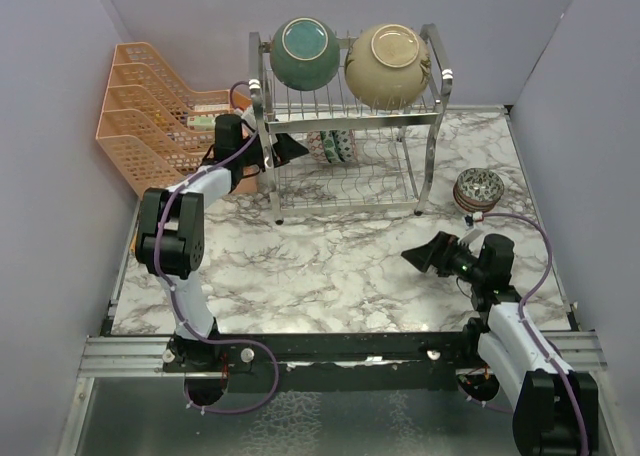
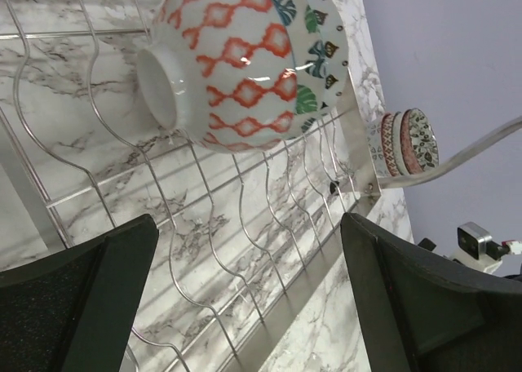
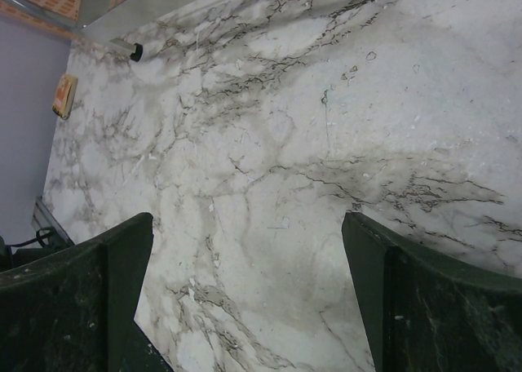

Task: Unload the bowls from the dish rack
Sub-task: Pick up the bowl from the dish rack.

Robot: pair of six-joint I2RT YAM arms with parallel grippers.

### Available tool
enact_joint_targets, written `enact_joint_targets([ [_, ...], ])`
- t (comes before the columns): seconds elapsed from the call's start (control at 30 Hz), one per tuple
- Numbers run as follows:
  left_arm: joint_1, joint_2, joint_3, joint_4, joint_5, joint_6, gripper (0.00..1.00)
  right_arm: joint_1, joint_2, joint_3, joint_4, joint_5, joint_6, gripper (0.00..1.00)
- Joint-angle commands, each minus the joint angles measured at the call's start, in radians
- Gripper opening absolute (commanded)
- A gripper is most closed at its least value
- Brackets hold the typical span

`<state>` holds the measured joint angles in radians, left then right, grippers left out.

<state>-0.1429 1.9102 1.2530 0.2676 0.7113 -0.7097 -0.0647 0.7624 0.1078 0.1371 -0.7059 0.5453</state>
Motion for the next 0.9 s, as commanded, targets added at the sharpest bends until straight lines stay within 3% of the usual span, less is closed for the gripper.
enact_joint_targets([
  [0.0,-0.032,-0.106,-0.057,0.055,-0.029,0.005,0.98,0.005,-0.004,-0.022,0.050,-0.034,0.004,0.98],
  [0.63,-0.113,-0.328,-0.252,0.028,-0.118,0.026,0.97,0.005,-0.016,-0.030,0.055,-0.044,0.015,0.98],
  [0.87,-0.088,-0.280,-0.221,-0.015,-0.171,0.054,0.98,0.005,-0.004,-0.030,0.062,-0.047,0.016,0.98],
])
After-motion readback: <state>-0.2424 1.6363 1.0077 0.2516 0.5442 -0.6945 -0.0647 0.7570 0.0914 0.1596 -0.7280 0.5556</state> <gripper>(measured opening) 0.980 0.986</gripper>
